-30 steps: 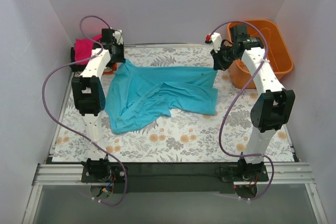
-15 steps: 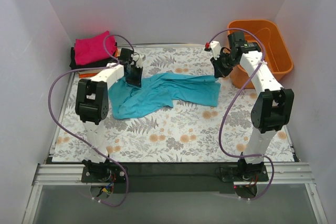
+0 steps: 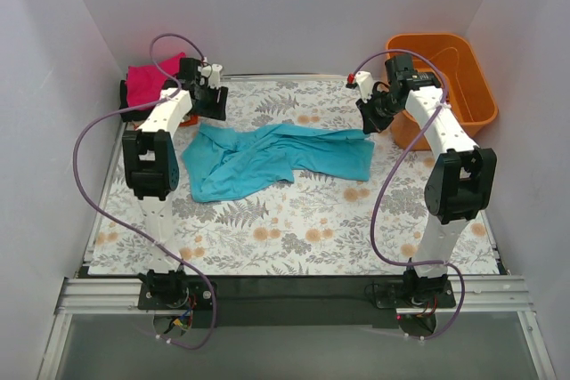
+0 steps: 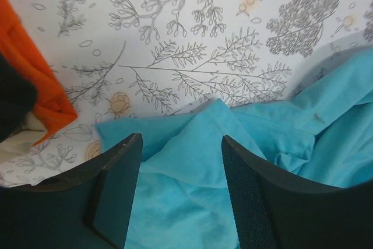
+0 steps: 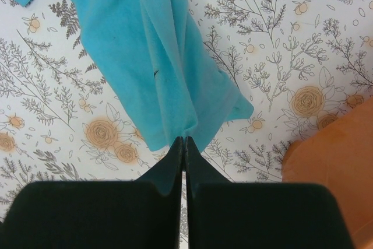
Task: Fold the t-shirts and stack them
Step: Flatten the tshirt out
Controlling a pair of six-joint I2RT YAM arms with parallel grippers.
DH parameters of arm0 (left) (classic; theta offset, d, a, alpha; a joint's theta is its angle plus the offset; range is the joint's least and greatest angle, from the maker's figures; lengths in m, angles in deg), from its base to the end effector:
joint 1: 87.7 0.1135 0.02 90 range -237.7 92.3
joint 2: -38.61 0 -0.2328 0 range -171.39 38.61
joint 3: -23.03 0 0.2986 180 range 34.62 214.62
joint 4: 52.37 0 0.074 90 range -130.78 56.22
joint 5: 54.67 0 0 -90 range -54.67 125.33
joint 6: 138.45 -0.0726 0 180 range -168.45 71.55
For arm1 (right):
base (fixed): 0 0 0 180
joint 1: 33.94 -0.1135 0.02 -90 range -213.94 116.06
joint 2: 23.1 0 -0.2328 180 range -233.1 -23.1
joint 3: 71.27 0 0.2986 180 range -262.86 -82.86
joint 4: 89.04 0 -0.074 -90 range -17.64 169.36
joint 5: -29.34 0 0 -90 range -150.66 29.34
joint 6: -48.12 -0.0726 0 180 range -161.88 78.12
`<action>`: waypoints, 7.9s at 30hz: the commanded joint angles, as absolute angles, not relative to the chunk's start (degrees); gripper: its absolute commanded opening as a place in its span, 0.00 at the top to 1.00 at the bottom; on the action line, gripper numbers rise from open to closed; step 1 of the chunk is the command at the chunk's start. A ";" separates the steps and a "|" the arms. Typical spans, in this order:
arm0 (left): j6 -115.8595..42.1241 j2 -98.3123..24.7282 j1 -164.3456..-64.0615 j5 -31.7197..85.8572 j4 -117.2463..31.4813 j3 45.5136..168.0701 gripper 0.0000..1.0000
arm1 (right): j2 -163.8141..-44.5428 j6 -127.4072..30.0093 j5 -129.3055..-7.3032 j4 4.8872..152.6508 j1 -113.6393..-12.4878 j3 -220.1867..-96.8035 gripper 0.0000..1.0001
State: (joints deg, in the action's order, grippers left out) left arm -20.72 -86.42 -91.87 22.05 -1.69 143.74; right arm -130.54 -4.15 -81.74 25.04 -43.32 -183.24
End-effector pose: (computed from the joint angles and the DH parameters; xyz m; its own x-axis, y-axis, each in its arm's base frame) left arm 0.5317 -0.0555 0.1631 -0.8172 -0.3945 -0.4201 -0.2012 0.8784 -0.4334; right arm 0.4450 0.1000 0.2347 -0.4880 -0.6593 -0.5719 -0.7847 0.6184 -0.0433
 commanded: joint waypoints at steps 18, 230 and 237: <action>-25.16 -86.11 -92.36 19.25 2.29 140.01 0.60 | -131.29 -3.04 -81.67 24.61 -43.16 -182.88 0.99; -32.19 -51.55 -88.76 13.00 2.38 91.93 0.67 | -113.79 -2.95 -73.06 29.18 -46.77 -147.90 0.72; -32.80 -54.64 -88.85 20.73 -1.13 86.22 0.69 | -117.75 -2.42 -70.95 30.76 -46.68 -143.86 0.76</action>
State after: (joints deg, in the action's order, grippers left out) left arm -31.50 -54.42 -88.74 15.69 1.15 88.38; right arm -116.35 -3.25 -72.13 30.07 -46.82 -145.05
